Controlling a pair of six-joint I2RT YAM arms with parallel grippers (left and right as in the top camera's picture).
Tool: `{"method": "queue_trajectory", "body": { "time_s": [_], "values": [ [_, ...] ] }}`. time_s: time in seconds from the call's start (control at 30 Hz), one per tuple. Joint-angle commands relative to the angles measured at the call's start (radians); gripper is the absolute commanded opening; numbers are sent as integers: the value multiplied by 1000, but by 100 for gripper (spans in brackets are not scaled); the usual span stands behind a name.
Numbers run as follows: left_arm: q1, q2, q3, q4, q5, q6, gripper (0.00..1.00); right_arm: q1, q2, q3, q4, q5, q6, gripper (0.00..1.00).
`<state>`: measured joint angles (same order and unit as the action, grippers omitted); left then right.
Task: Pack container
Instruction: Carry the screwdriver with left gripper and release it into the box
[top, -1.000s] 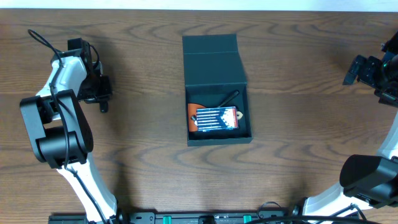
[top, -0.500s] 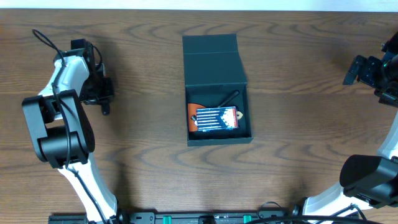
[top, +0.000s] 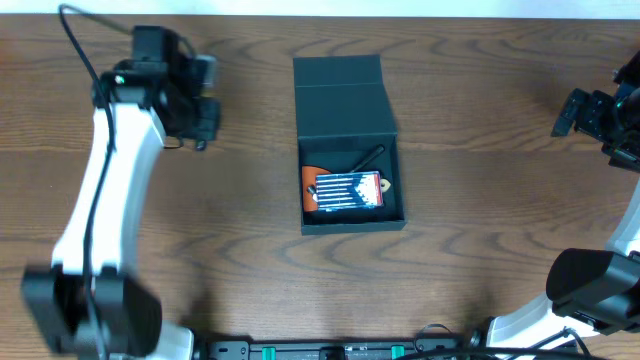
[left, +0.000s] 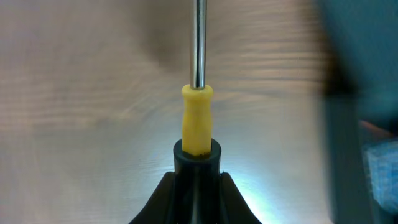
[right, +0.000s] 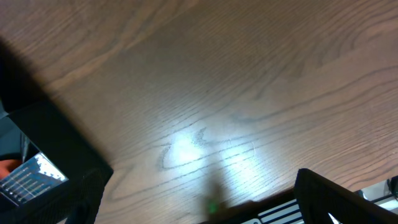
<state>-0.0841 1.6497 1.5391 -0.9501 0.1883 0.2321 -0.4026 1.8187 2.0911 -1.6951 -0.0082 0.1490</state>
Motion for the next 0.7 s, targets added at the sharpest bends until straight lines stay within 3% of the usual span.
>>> {"method": "queue_trajectory", "body": {
  "time_s": [0.0,0.17,0.3,0.67],
  "values": [
    [-130,-112,5,-10,58,241,6,-3,-3,-6,-3,-8,-9,99],
    [-360,-173,5,-11,58,548,6,-2,-3,-6,-3,-12,-16,99],
    [-486,-126,4,-11,59,686,6,-2,-3,-6,-3,-12,-16,99],
    [-550,163,2,-10,59,726,6,-2,-3,-6,-3,-12,-16,99]
  ]
}}
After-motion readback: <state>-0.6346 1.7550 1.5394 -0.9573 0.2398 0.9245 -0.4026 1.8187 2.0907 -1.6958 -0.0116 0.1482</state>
